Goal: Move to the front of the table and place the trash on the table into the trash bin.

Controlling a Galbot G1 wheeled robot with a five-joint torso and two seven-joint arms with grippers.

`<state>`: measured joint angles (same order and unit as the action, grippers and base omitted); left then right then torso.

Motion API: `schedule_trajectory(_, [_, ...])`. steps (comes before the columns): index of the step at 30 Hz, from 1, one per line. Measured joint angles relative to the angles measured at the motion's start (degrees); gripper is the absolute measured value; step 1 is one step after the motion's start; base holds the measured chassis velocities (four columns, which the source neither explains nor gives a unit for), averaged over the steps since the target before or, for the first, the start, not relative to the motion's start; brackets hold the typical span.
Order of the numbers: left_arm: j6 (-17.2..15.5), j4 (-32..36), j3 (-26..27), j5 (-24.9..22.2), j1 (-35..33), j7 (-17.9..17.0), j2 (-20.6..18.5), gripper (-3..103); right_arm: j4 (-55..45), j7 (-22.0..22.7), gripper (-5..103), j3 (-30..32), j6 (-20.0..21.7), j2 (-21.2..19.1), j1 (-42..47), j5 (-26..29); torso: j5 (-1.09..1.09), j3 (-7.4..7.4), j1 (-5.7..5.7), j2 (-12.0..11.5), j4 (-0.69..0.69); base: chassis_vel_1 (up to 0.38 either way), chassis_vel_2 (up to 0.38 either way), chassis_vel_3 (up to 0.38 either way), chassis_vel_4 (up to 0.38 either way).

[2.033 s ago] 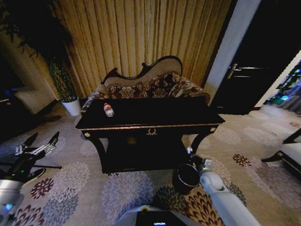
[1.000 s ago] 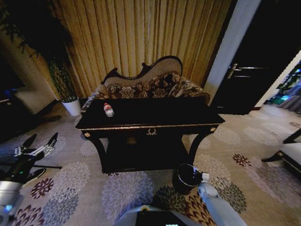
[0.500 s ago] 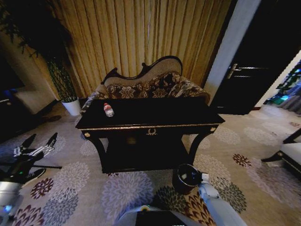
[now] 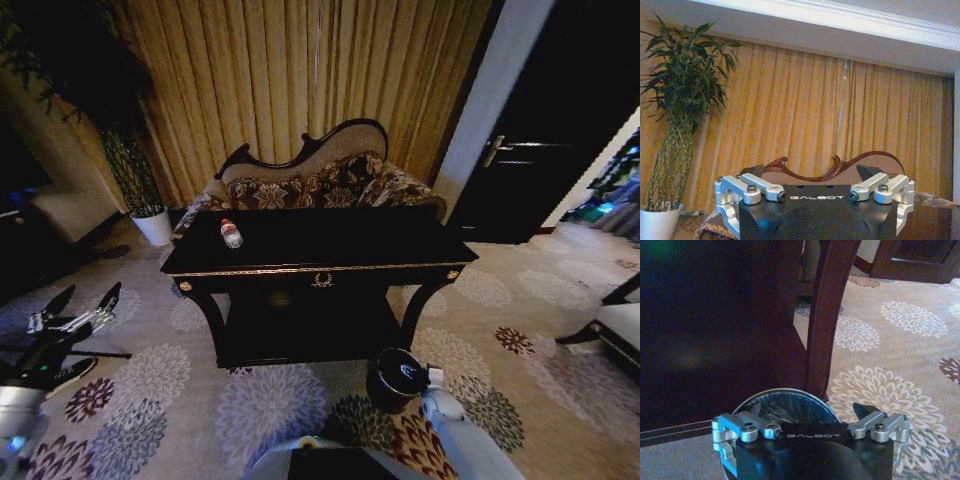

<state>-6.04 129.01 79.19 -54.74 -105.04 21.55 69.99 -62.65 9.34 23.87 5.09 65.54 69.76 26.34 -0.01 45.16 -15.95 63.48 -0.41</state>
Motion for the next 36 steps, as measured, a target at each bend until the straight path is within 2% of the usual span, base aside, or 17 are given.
schedule_trajectory(25, [0.2,-0.4,-0.2,1.1,0.0,0.7,0.4,100,-1.1,0.0,100,0.4,0.0,0.5,0.3,0.0,0.0,0.0,0.0,0.0,-0.01,0.0,0.0,0.0,0.0])
schedule_trajectory(30, [0.5,-0.2,-0.2,1.7,0.0,0.9,0.8,100,-5.9,-1.8,100,3.1,-0.2,0.4,1.0,4.2,0.01,0.0,0.0,0.0,0.0,0.0,0.0,0.0,0.0])
schedule_trajectory(33, [0.5,-0.1,-0.2,1.7,0.0,0.6,0.7,100,-7.7,-2.5,100,4.1,-0.5,0.3,1.4,4.9,0.01,0.0,0.0,0.0,0.0,0.0,0.0,0.0,0.0])
schedule_trajectory(36, [0.5,-0.1,-0.1,1.5,0.0,0.1,0.8,100,-16.0,-4.3,100,7.7,-3.5,0.1,3.3,4.7,0.0,0.0,0.0,0.0,0.0,0.0,0.0,0.0,0.0])
